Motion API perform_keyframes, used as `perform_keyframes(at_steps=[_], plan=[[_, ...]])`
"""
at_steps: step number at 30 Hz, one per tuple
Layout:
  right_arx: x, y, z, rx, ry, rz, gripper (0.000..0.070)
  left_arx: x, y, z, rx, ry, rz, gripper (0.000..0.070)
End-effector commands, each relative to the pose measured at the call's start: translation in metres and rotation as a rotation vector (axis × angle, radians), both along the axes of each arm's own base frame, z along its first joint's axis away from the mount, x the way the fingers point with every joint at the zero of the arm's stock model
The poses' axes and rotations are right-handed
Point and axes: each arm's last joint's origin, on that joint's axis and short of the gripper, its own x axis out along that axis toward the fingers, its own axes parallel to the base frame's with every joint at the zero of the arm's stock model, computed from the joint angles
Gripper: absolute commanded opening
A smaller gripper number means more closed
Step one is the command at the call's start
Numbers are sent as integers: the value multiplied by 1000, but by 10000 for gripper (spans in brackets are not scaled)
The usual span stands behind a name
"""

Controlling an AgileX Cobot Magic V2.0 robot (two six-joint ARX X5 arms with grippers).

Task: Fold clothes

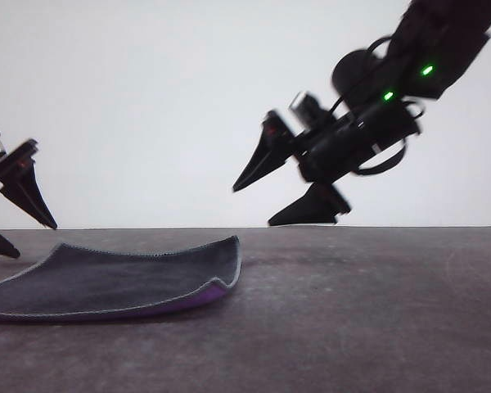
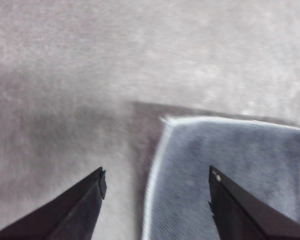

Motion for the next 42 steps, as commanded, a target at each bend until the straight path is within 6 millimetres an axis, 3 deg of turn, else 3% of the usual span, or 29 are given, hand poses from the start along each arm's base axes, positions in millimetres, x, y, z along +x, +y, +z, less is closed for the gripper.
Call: perform_keyframes(at_steps=[1, 8, 19, 25, 42], plan=[[6, 12, -5, 15, 24, 9, 509, 8, 1, -3, 4, -16, -25, 399], [9, 35, -19, -2, 37, 34, 464, 16, -2, -7, 15, -38, -43, 399], [9, 36, -22, -72, 9, -23, 461, 22, -16, -7, 119, -68, -43, 399], [9, 37, -22, -73, 9, -21, 314, 23, -23, -7, 123, -78, -60, 394], [8, 35, -25, -110, 16, -22, 306, 23, -33, -7, 109, -79, -92, 383]])
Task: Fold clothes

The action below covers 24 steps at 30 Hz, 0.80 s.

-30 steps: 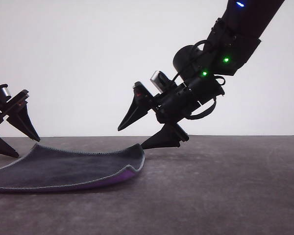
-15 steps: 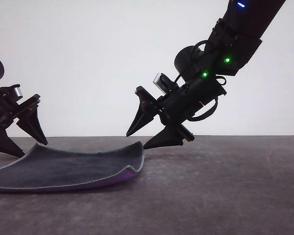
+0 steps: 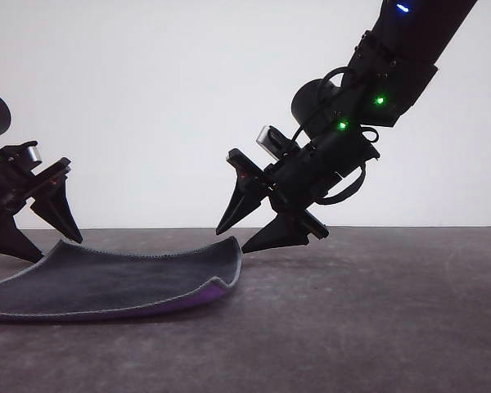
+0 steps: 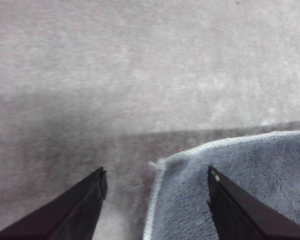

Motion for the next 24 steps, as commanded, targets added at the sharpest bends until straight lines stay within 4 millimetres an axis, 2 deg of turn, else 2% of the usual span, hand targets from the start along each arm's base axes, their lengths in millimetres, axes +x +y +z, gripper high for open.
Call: perform_keyframes(at_steps=[1, 4, 7, 13, 16, 18, 20, 22, 23, 24], plan=[[4, 4, -5, -9, -15, 18, 306, 7, -3, -3, -7, -10, -25, 383], [4, 4, -5, -10, -14, 18, 288, 7, -6, -3, -11, -11, -35, 370], [4, 4, -5, -10, -14, 18, 258, 7, -9, -3, -10, -11, -43, 307], [5, 5, -14, -9, 6, 12, 258, 7, -10, -3, -10, -13, -46, 296], [5, 6, -18, -3, 27, 21, 258, 7, -10, -3, -11, -11, -46, 224], [5, 6, -19, 0, 28, 24, 252, 7, -11, -3, -11, -11, -48, 214], [5, 7, -19, 1, 24, 24, 192, 7, -11, -3, -11, -9, -48, 162], [6, 6, -19, 4, 19, 24, 57, 6, -11, -3, -11, -5, -48, 78], [6, 6, -19, 6, 17, 24, 13, 6, -11, -4, -11, -3, -48, 37], [6, 6, -19, 8, 17, 26, 0, 6, -11, -4, -11, -1, -48, 0]])
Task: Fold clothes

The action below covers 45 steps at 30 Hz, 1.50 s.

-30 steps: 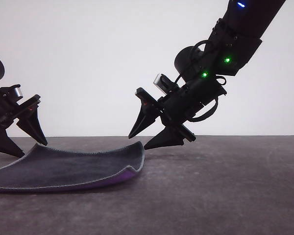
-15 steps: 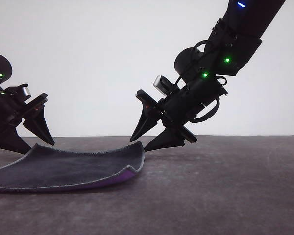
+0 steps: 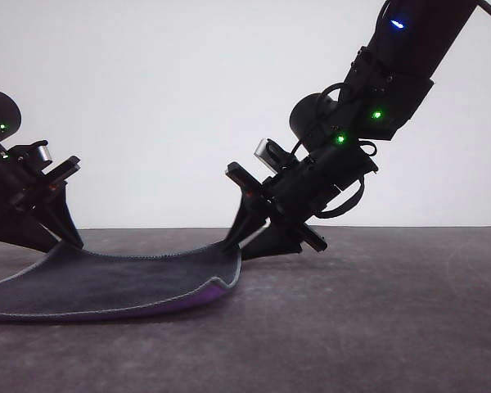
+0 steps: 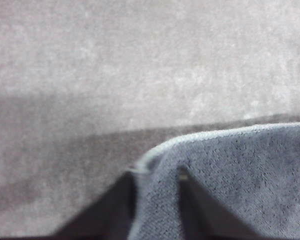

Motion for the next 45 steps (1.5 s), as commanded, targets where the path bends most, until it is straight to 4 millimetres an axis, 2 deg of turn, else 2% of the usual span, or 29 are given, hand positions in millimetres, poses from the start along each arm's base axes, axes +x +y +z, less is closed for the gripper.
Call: perform_keyframes(at_steps=[1, 8, 15, 21, 27, 45], plan=[[4, 4, -4, 6, 0, 9, 0, 6, -1, -3, -1, -6, -16, 0], [3, 4, -4, 33, 13, 46, 0, 5, 1, -4, -2, 11, -17, 0], [-1, -1, -5, 102, 118, 141, 0, -4, 9, 1, 4, 116, -59, 0], [-9, -2, 7, 80, 157, 206, 0, -10, 11, 13, 7, 222, -98, 0], [-20, -5, 16, 72, 226, 269, 0, -22, 10, 13, 5, 328, -144, 0], [-49, 12, 21, 10, 306, 377, 0, -44, 8, 14, -19, 527, -204, 0]])
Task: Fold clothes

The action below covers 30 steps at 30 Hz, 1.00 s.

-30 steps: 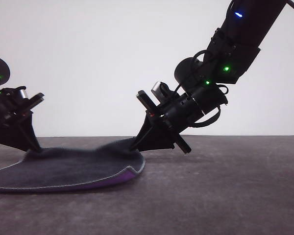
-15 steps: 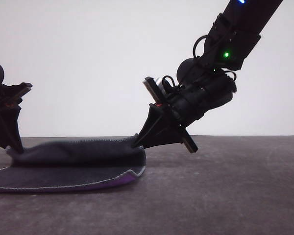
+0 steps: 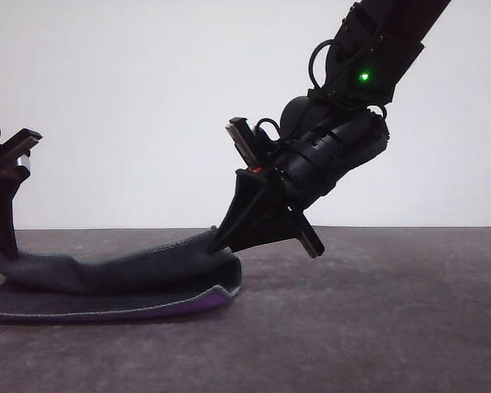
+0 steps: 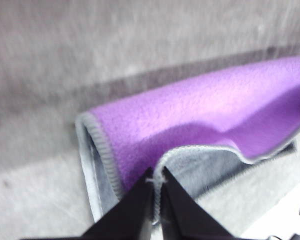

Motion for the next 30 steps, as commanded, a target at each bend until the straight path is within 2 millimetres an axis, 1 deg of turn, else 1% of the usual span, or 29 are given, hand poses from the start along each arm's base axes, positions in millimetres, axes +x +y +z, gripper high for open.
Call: perform_keyframes(at_steps=[1, 6, 9, 13, 15, 21, 22, 23, 24, 27, 29, 30], plan=[[1, 5, 3, 12, -23, 23, 0, 3, 0, -3, -10, 15, -14, 0], [-1, 3, 2, -3, -2, 32, 0, -2, 0, -2, -16, 65, -23, 2], [-3, 3, 1, -11, 9, 38, 0, -5, 0, -2, -19, 96, -26, 42], [-3, 2, 1, -14, 15, 39, 0, -8, 0, -1, -23, 122, -31, 50], [-4, 2, 1, -17, 20, 40, 0, -9, -1, -1, -25, 132, -35, 83], [-5, 2, 1, -8, 28, 47, 3, -9, 0, -1, -14, 136, -37, 84], [-5, 2, 1, 2, 33, 51, 12, -9, 0, -1, -14, 136, -37, 109], [-5, 2, 2, 13, 38, 55, 28, -9, 0, -1, -14, 137, -37, 150], [-5, 2, 2, 23, 44, 58, 54, -9, 0, -1, -14, 138, -37, 212], [-5, 3, 2, 39, 53, 64, 208, -10, 0, -1, -15, 151, -37, 388], [-6, 3, 3, 44, 57, 65, 292, -11, 0, 0, -17, 162, -37, 438], [-6, 3, 3, 44, 57, 65, 325, -12, 0, 0, -17, 167, -37, 445]])
